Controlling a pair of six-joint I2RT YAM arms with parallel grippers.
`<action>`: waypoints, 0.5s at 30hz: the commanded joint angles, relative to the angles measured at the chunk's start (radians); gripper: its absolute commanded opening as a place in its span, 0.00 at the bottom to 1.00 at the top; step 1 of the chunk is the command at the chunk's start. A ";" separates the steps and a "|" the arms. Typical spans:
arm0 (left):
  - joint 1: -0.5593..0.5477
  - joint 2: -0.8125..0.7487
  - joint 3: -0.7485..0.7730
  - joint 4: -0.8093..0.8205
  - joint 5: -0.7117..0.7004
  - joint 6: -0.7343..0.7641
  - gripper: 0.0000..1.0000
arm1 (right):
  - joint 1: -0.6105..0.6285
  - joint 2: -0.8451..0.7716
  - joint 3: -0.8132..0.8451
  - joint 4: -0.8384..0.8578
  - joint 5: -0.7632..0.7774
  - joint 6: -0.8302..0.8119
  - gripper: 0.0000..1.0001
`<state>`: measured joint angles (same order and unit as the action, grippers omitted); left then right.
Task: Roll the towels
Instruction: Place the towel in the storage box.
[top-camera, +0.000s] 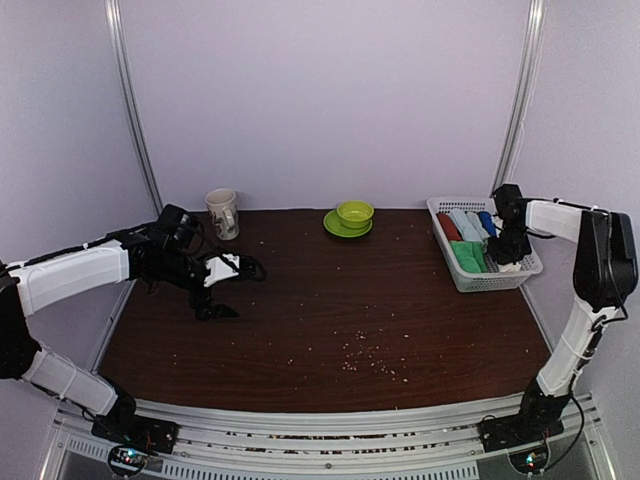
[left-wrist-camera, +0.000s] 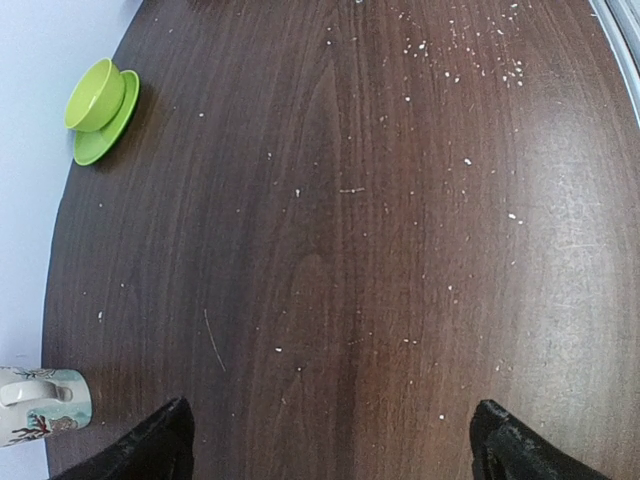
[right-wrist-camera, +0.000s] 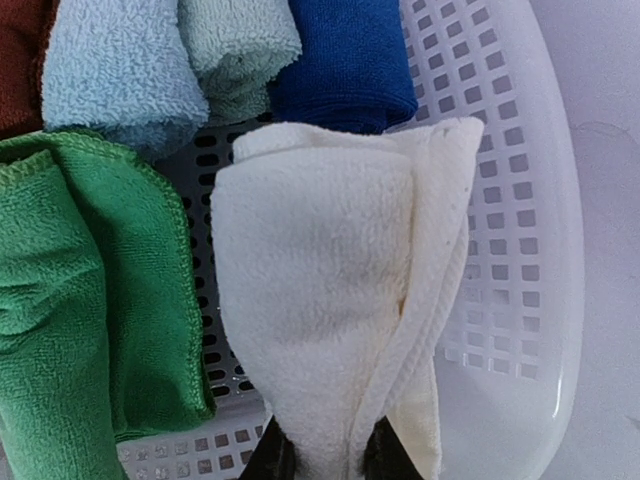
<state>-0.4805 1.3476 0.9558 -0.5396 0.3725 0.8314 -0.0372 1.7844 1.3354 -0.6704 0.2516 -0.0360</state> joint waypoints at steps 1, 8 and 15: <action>-0.001 -0.005 -0.015 0.035 0.026 0.003 0.98 | -0.021 0.043 0.030 -0.019 -0.033 -0.016 0.00; -0.002 -0.005 -0.008 0.030 0.035 0.004 0.98 | -0.057 0.103 0.037 -0.011 -0.218 -0.024 0.00; -0.001 -0.004 -0.006 0.027 0.041 0.006 0.98 | -0.074 0.160 0.044 0.009 -0.394 -0.031 0.00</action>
<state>-0.4805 1.3476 0.9550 -0.5400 0.3862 0.8318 -0.1028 1.9129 1.3647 -0.6380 -0.0013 -0.0578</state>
